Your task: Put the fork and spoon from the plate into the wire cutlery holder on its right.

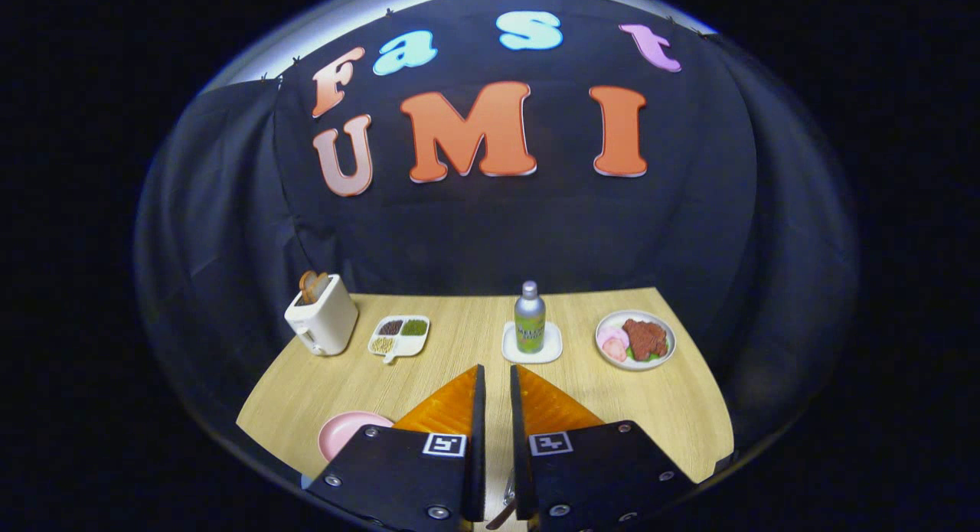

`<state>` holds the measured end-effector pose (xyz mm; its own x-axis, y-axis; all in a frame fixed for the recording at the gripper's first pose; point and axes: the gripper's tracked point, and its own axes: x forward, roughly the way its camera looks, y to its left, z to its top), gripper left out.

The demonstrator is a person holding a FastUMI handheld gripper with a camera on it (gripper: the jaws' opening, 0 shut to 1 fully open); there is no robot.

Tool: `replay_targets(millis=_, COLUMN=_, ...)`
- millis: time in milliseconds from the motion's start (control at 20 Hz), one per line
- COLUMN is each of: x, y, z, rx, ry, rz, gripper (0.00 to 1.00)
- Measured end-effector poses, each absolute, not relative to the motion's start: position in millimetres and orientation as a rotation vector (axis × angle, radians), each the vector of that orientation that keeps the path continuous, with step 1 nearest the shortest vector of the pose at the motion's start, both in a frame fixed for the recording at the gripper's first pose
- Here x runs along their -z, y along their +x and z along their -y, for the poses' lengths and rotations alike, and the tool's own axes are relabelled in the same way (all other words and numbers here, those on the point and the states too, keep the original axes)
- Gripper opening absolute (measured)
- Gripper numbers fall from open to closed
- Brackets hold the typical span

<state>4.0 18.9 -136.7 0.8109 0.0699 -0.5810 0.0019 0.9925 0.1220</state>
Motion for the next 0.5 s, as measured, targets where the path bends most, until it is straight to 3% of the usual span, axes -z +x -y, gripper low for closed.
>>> replay_targets(millis=350, x=54, y=10, z=-43, rx=-0.029, ry=0.0, rz=-0.351, gripper=0.4)
replay_targets(millis=500, x=28, y=11, z=-55, rx=-0.037, ry=-0.032, rz=-0.273, gripper=0.66)
